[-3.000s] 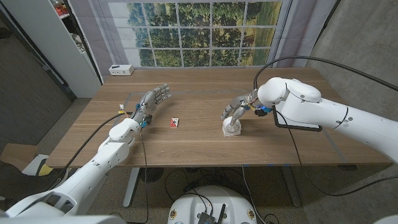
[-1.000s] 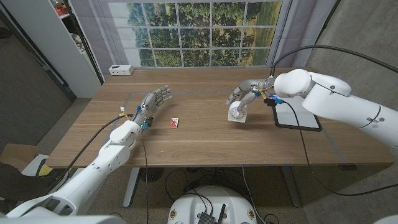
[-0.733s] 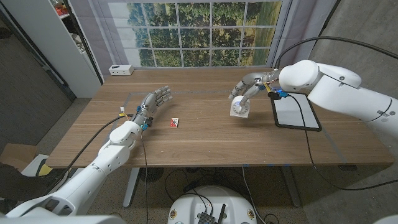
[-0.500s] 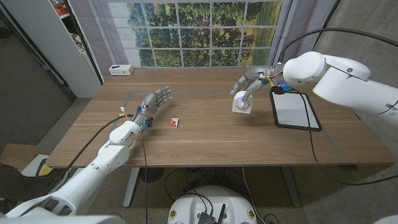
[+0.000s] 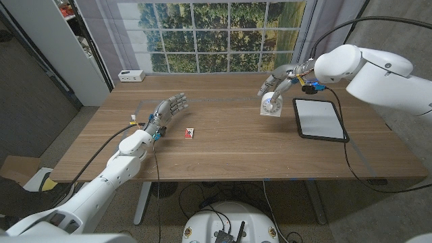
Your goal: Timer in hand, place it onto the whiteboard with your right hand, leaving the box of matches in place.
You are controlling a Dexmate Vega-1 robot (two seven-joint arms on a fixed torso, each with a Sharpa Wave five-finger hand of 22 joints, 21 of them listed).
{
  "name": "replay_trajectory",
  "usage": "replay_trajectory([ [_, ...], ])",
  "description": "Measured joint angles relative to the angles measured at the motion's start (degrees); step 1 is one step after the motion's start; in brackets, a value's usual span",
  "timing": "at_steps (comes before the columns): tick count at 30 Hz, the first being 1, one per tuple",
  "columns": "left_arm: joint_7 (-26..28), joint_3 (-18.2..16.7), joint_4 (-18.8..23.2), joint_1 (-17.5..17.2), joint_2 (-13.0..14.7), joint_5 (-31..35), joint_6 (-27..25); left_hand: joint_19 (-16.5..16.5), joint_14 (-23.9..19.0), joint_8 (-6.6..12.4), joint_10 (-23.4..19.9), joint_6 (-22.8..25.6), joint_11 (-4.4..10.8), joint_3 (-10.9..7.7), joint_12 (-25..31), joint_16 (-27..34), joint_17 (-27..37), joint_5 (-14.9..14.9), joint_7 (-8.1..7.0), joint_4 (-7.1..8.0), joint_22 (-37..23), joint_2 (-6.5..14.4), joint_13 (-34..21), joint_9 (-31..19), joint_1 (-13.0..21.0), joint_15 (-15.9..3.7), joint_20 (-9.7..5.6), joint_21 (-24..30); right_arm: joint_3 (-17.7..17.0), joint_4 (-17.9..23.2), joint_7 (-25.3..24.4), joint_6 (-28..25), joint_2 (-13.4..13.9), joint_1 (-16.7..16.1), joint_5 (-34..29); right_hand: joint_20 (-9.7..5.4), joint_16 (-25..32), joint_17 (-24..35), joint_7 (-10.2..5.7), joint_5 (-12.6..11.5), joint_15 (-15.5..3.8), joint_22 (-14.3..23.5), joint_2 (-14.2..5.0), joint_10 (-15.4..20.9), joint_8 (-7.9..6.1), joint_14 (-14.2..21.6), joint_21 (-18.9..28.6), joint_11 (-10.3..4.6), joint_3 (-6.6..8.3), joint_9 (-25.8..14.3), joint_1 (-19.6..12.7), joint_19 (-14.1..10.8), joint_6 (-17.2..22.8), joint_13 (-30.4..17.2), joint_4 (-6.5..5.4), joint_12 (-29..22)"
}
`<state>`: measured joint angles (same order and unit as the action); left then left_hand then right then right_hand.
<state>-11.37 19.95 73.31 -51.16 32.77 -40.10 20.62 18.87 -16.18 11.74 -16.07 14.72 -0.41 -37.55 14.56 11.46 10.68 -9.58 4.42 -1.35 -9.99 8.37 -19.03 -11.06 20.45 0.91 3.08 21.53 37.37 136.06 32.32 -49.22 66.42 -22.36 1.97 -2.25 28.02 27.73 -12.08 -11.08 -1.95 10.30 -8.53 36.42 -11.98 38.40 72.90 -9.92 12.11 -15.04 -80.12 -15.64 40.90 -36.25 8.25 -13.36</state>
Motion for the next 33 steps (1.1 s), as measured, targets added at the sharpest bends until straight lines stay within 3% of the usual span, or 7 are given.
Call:
replay_trajectory([
  [11,0.27,0.17,0.01,0.4,-0.05,0.46,-0.11,0.42,-0.59,0.0,-0.64,0.0,0.19,0.0,0.0,0.0,0.14,0.0,0.0,0.0,0.0,0.23,0.0,0.0,-0.23,-0.03,0.0,0.0,-1.02,-0.91,-1.34,-1.27,1.66,-0.83,-0.96,-0.01,-0.01,0.0,-0.08,0.02,-0.01,-0.28,-0.09,-0.23,0.0,-0.01,0.54,-0.22,0.0,0.0,-0.1,0.6,-0.07,0.16,0.0,0.28],
  [33,3.07,0.17,2.43,-0.23,0.36,1.49,-0.93,0.73,-0.62,0.0,-1.03,0.6,0.42,0.0,0.3,0.0,0.13,0.0,0.01,0.0,0.0,0.23,-0.18,0.0,-0.23,0.01,-0.32,-0.44,-8.01,-5.94,-10.56,-1.23,5.3,-8.91,3.76,-0.11,-0.02,0.0,-0.09,-0.22,-0.11,-0.28,-0.38,-0.62,0.0,-0.11,1.33,0.2,0.38,0.14,-0.4,1.94,-0.67,0.44,-0.13,0.74],
])
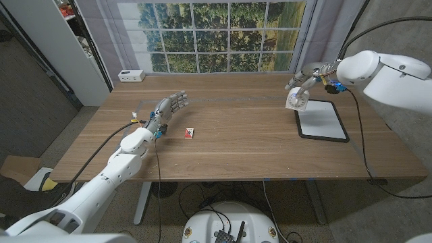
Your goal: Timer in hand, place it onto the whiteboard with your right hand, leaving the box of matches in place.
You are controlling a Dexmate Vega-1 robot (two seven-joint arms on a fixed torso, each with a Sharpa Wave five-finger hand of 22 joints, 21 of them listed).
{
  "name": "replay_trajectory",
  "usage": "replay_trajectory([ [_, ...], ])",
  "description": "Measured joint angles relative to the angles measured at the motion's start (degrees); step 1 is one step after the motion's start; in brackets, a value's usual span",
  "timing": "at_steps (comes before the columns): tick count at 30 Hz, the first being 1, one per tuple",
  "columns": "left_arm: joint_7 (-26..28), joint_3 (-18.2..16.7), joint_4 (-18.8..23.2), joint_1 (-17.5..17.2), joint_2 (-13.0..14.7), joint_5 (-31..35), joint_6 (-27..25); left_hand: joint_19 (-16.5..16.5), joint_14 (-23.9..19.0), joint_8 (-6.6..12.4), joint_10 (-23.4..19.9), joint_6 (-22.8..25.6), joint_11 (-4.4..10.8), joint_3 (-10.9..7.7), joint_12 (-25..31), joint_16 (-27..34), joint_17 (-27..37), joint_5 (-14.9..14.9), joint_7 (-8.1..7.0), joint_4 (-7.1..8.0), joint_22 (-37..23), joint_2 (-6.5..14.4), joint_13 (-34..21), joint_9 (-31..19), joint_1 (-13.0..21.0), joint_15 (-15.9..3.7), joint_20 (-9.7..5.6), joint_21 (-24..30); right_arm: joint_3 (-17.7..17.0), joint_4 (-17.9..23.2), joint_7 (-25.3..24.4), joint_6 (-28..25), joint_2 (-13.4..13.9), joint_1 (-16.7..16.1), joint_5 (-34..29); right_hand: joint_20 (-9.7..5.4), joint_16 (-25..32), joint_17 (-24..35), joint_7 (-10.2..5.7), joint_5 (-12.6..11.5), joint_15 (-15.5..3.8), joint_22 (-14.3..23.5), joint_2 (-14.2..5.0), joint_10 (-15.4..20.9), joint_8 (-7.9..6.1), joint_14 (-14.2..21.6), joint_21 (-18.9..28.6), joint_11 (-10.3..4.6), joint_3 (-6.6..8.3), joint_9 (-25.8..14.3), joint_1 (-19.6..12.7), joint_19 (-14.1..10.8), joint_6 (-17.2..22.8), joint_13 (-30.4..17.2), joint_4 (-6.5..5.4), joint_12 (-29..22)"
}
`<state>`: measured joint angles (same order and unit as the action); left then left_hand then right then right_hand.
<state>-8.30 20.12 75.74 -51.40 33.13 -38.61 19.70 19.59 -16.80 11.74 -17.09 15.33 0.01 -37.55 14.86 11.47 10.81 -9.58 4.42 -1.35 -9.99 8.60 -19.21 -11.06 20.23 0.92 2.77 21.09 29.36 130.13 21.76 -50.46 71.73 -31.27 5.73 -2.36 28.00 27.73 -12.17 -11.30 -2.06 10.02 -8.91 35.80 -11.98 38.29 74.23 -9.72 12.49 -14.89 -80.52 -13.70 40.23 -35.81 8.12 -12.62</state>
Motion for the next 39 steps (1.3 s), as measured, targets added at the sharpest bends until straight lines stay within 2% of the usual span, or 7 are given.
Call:
replay_trajectory([
  [19,1.31,-0.02,1.42,-0.51,0.38,0.49,-0.89,0.01,-0.31,0.0,0.0,0.0,0.0,0.0,0.0,0.0,-0.01,0.0,0.0,0.0,0.0,0.0,-0.08,0.0,0.0,-0.32,0.01,0.0,-3.23,-5.42,-7.21,1.4,0.62,-5.38,4.13,0.0,-0.02,0.0,0.0,0.04,-0.1,-0.04,0.0,-0.03,0.0,-0.1,0.89,0.03,0.18,-0.01,0.0,0.61,0.0,0.13,-0.18,0.05],
  [39,1.29,0.15,1.2,0.2,0.41,0.55,-1.52,0.3,-0.52,0.0,-0.56,0.57,0.05,0.0,0.0,0.0,0.01,0.0,0.04,0.0,0.0,0.0,-0.36,0.0,0.0,-0.1,0.3,-0.45,-4.8,-10.92,-15.42,1.51,-1.53,-9.83,7.69,0.22,-0.31,0.0,-0.02,-0.22,-0.2,-0.01,-0.31,-0.22,0.0,-0.2,1.32,0.22,0.18,-0.02,0.34,1.0,-0.59,0.17,-0.19,0.21],
])
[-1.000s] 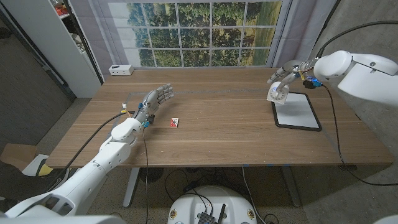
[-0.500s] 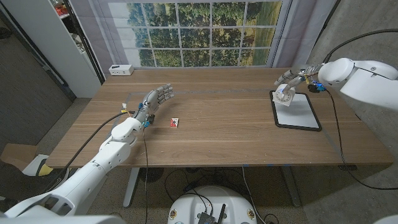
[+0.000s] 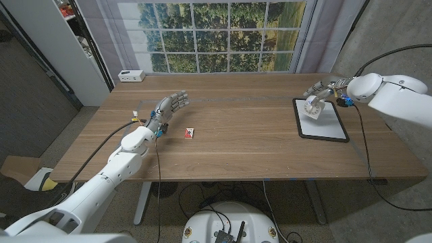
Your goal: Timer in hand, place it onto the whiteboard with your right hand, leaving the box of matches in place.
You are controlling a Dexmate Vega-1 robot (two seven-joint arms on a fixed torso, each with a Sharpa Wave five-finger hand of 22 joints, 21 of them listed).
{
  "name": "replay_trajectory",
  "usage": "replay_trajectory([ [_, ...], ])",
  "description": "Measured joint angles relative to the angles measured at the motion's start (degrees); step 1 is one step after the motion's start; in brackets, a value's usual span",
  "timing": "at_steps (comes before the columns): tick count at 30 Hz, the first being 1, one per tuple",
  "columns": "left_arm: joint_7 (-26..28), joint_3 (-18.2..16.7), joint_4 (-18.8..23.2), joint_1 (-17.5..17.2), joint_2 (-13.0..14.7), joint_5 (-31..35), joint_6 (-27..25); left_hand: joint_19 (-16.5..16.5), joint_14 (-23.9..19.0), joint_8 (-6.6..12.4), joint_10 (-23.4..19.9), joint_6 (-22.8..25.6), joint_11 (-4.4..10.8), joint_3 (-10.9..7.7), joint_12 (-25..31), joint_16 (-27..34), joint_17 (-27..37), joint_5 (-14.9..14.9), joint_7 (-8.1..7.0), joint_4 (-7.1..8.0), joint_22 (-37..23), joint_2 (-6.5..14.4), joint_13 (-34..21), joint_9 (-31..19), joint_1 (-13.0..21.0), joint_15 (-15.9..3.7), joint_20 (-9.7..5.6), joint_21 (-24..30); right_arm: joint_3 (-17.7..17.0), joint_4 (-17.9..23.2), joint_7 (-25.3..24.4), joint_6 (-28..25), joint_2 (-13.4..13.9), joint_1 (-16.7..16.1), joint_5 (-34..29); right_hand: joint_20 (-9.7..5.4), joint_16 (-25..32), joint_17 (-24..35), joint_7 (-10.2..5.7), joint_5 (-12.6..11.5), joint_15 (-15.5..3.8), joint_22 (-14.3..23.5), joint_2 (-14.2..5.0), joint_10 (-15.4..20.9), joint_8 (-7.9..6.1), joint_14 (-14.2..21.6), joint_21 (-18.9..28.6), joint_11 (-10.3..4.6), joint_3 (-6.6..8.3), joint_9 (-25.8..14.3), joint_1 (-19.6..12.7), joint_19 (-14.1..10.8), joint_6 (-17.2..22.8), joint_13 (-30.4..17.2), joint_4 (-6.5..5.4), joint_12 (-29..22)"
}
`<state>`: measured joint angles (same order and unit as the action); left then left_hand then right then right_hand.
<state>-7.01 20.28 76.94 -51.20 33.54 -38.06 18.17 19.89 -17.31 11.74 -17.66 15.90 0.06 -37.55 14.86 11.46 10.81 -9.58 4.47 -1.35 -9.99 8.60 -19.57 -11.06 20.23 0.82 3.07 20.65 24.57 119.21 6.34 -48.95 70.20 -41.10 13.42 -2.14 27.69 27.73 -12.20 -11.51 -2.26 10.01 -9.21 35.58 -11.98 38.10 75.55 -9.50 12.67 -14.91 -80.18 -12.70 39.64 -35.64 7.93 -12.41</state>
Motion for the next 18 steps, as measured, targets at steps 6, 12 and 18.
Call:
replay_trajectory([
  [6,0.05,0.02,0.0,0.02,0.0,0.03,-0.15,0.0,0.0,0.0,0.0,0.0,0.0,0.0,0.0,0.0,0.0,0.0,0.0,0.0,0.0,0.0,0.0,0.0,0.0,0.0,0.0,0.0,-0.36,-1.6,-3.08,0.03,-1.03,-1.36,0.9,-0.21,-0.06,0.0,0.0,0.0,-0.01,-0.02,-0.14,0.35,0.0,-0.01,0.0,0.54,0.0,0.0,0.61,0.22,0.0,-0.01,0.0,-0.34],
  [12,0.35,0.07,0.1,0.03,0.0,0.12,-0.28,0.0,0.01,0.0,0.0,0.0,0.0,0.0,0.0,0.0,0.0,0.0,0.0,0.0,0.0,0.0,0.0,0.0,0.0,0.0,0.0,-0.45,-0.74,-3.03,-5.84,-0.11,-2.17,-2.68,1.8,-0.21,-0.06,0.0,0.0,0.01,-0.03,-0.03,0.01,0.38,0.0,-0.03,0.0,0.59,0.0,0.2,0.76,0.23,0.0,-0.05,0.0,-0.34],
  [18,0.67,0.09,0.41,-0.01,-0.03,0.19,-0.32,0.0,0.0,0.0,0.0,0.0,0.0,0.0,0.0,0.0,-0.01,0.0,0.0,0.0,0.0,0.0,0.01,0.0,0.0,0.0,0.0,-0.45,-0.89,-4.05,-7.95,-0.29,-3.2,-3.58,2.75,-0.21,-0.06,0.0,0.0,0.01,-0.1,-0.2,0.09,0.29,0.0,-0.1,0.0,0.68,0.23,0.29,1.28,0.22,0.0,-0.36,-0.23,-0.34],
])
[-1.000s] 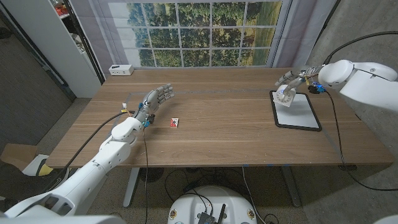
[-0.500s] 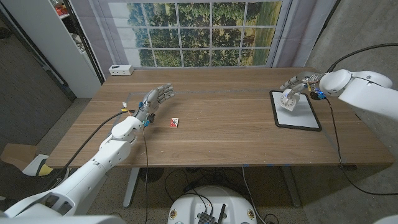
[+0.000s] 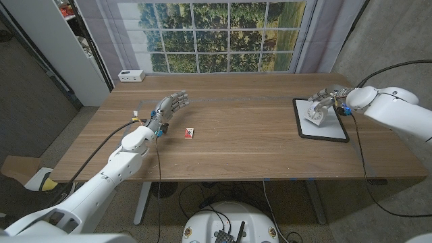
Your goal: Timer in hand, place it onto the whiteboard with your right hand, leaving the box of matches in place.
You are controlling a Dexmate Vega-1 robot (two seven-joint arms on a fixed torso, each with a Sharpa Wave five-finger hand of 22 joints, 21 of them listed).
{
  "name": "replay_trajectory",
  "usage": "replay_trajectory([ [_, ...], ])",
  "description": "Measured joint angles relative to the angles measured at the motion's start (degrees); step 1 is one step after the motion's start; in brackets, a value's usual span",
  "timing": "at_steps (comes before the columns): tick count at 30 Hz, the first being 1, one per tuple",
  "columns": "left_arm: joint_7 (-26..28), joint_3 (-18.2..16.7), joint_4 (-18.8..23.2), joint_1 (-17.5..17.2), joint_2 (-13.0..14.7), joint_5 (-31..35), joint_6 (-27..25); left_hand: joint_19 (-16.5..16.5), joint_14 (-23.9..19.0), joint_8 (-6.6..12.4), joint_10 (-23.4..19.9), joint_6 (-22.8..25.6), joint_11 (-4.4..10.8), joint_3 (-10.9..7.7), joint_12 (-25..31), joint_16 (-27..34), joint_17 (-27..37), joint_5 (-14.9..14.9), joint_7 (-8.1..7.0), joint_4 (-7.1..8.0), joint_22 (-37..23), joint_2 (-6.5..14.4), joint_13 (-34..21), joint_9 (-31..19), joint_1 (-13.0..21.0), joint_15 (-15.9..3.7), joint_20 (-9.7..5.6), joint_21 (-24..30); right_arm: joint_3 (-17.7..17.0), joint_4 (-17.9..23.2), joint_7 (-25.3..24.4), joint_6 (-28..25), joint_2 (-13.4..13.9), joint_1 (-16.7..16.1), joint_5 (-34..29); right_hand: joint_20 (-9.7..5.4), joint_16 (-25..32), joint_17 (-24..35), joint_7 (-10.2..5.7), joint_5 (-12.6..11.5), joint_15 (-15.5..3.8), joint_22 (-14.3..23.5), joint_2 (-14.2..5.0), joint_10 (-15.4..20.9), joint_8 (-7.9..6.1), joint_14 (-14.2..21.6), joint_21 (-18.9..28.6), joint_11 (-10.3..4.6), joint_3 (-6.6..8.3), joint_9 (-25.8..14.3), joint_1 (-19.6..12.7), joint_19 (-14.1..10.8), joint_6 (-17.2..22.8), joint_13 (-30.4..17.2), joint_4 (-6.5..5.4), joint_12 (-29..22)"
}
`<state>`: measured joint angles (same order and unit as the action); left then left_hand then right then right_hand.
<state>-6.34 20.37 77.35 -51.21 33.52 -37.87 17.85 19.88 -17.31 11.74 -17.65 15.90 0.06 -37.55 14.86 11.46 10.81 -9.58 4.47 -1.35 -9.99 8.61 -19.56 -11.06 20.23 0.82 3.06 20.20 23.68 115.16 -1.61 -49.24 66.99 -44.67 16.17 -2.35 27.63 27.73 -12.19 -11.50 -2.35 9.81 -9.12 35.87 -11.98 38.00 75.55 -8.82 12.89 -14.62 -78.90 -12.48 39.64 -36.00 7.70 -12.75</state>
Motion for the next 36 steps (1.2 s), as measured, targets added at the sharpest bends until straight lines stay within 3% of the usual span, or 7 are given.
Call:
replay_trajectory([
  [9,0.3,0.04,0.28,-0.31,-0.14,0.04,-0.04,0.0,0.0,0.0,0.0,0.0,0.0,0.0,0.0,0.0,0.0,0.0,0.0,0.0,0.0,0.23,0.0,0.0,-0.23,0.0,0.0,0.0,-0.01,-0.94,-2.29,-0.23,-1.09,-0.83,1.27,0.0,-0.44,0.06,0.23,0.02,-0.01,-0.01,-0.01,-0.7,0.0,0.0,-0.04,0.31,0.0,-0.01,0.76,0.0,-0.67,-0.07,0.0,0.01],
  [19,0.51,0.08,0.69,-0.68,-0.14,0.04,-0.16,0.0,0.0,0.0,0.0,0.0,0.0,0.0,0.0,0.0,-0.01,0.0,0.0,0.0,0.0,-0.01,0.01,0.0,-0.47,0.0,0.0,0.0,0.16,-1.21,-3.76,-0.54,-1.61,-1.5,2.46,0.3,-2.28,4.71,0.18,0.02,-1.29,-0.02,0.36,-3.37,0.7,-1.29,-1.42,1.08,0.0,-0.01,1.55,0.3,-2.7,0.63,0.0,0.51],
  [20,0.52,0.08,0.73,-0.72,-0.13,0.03,-0.19,0.0,0.0,0.0,0.0,0.0,0.0,0.0,0.0,0.0,-0.01,0.0,0.0,0.0,0.0,-0.01,0.01,0.0,-0.47,0.0,0.0,-0.05,0.2,-1.16,-3.76,-0.63,-1.59,-1.5,2.58,0.3,-2.78,7.43,0.21,0.02,-1.45,-0.12,0.43,-3.99,0.78,-1.86,-1.72,1.17,0.0,-0.01,2.11,0.3,-3.37,0.68,0.0,0.79],
  [26,0.53,0.1,0.98,-0.91,-0.09,-0.05,-0.21,0.0,0.0,0.0,0.0,0.0,0.0,0.0,0.0,0.0,-0.01,0.0,0.0,0.0,0.0,-0.16,-0.27,0.0,-0.62,0.0,0.0,-0.44,0.33,-0.59,-3.79,-1.14,-1.19,-1.56,3.13,0.3,-5.18,9.4,-0.13,-0.03,-0.6,-0.23,1.28,-8.72,0.78,-7.96,-3.84,2.04,-0.32,0.27,5.35,0.3,-7.48,1.51,-0.62,1.38],
  [29,0.53,0.1,1.06,-1.01,-0.08,-0.08,-0.21,0.0,0.0,0.0,0.0,0.0,0.0,0.0,0.0,0.0,-0.01,0.0,0.0,0.0,0.0,-0.16,-0.27,0.0,-0.62,0.0,0.0,-0.44,0.32,-0.06,-3.96,-1.48,-0.79,-1.76,3.54,0.09,-6.58,9.59,-0.22,-0.03,-0.34,-0.44,1.38,-11.56,0.78,-12.41,-5.68,2.48,-0.64,0.47,7.48,0.09,-9.31,2.12,-0.94,1.38],
  [34,0.42,0.11,1.14,-1.08,-0.06,-0.1,-0.2,0.0,0.0,0.0,0.0,0.0,0.0,-0.24,0.0,0.0,-0.02,0.0,0.0,0.25,0.0,-0.16,-0.27,0.0,-0.61,0.0,0.0,-0.44,-0.06,0.64,-4.16,-1.79,-0.26,-2.08,4.11,0.09,-9.73,9.32,-0.25,0.43,-0.03,-0.49,3.15,-18.17,0.92,-20.85,-10.22,3.79,-0.98,0.8,9.78,0.09,-13.15,3.47,-0.6,1.95],
  [36,0.4,0.11,1.18,-1.15,-0.05,-0.11,-0.11,0.0,0.0,0.0,0.0,0.29,0.0,-0.24,0.0,0.0,-0.02,0.0,-0.29,0.24,0.0,-0.16,-0.27,0.0,-0.61,0.0,0.0,-0.44,-0.42,0.98,-4.24,-1.82,0.04,-2.31,4.54,0.1,-10.84,8.84,-0.2,0.64,0.05,-0.74,3.92,-20.84,1.21,-23.55,-12.07,4.38,-1.24,1.06,10.55,1.17,-15.01,4.02,-0.56,2.16],
])
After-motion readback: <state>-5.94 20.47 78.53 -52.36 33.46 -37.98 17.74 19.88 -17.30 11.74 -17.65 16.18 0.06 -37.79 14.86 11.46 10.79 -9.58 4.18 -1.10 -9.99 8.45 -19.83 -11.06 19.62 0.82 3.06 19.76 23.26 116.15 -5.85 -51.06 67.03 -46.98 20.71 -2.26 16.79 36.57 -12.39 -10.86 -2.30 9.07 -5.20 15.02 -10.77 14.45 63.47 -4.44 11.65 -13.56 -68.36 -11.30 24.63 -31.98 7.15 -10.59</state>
